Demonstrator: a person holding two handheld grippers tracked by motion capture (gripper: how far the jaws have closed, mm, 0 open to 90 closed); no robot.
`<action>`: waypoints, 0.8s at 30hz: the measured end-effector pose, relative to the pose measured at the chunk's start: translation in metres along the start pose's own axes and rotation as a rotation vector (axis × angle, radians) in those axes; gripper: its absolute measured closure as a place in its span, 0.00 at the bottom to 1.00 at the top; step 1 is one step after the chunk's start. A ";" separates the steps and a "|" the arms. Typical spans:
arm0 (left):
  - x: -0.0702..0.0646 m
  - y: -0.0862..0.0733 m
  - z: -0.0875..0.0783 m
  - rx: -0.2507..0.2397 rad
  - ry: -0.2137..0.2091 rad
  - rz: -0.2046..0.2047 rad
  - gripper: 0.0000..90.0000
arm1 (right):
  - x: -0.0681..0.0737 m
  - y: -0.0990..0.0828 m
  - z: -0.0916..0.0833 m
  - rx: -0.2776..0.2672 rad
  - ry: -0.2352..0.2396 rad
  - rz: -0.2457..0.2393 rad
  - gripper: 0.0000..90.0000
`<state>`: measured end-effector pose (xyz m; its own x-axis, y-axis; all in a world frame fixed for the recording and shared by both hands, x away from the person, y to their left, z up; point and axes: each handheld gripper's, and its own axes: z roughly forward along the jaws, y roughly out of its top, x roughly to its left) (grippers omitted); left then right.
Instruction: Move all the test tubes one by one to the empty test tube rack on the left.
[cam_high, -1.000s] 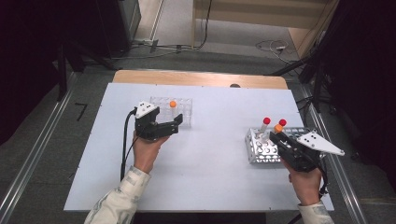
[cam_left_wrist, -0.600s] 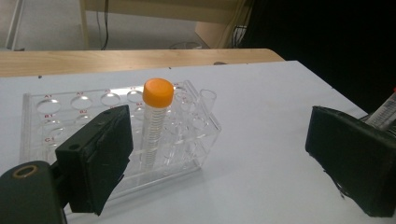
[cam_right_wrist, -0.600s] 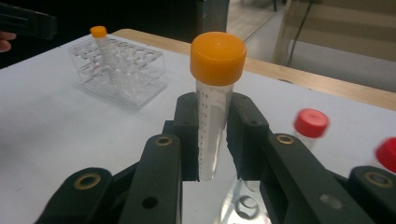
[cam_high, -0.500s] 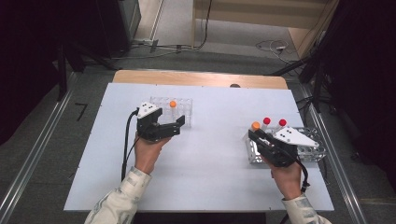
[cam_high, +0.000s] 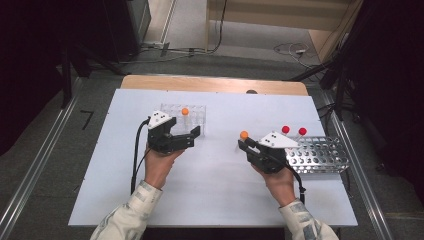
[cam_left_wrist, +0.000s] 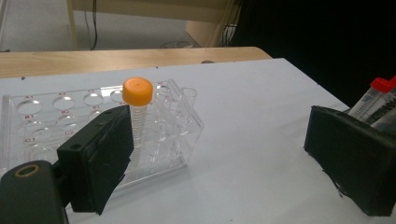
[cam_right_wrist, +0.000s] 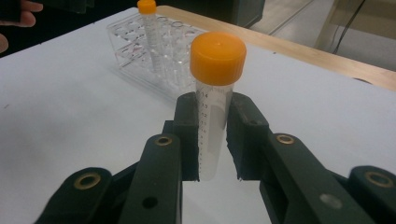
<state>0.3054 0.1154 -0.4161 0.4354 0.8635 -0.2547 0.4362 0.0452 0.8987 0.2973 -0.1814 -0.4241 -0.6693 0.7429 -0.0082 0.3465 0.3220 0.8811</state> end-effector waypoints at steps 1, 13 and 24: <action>-0.001 0.000 0.000 0.003 -0.005 0.005 0.10 | 0.002 0.001 0.004 0.004 0.005 -0.002 0.80; -0.014 0.000 -0.003 -0.013 -0.055 0.032 0.14 | 0.032 0.015 0.040 0.032 0.064 -0.039 0.80; -0.027 -0.005 0.000 0.004 -0.108 0.114 0.35 | 0.050 0.023 0.059 0.048 0.096 -0.067 0.80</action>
<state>0.2911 0.0917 -0.4131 0.5645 0.8037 -0.1882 0.3821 -0.0524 0.9226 0.3111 -0.1023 -0.4320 -0.7512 0.6598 -0.0190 0.3284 0.3985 0.8563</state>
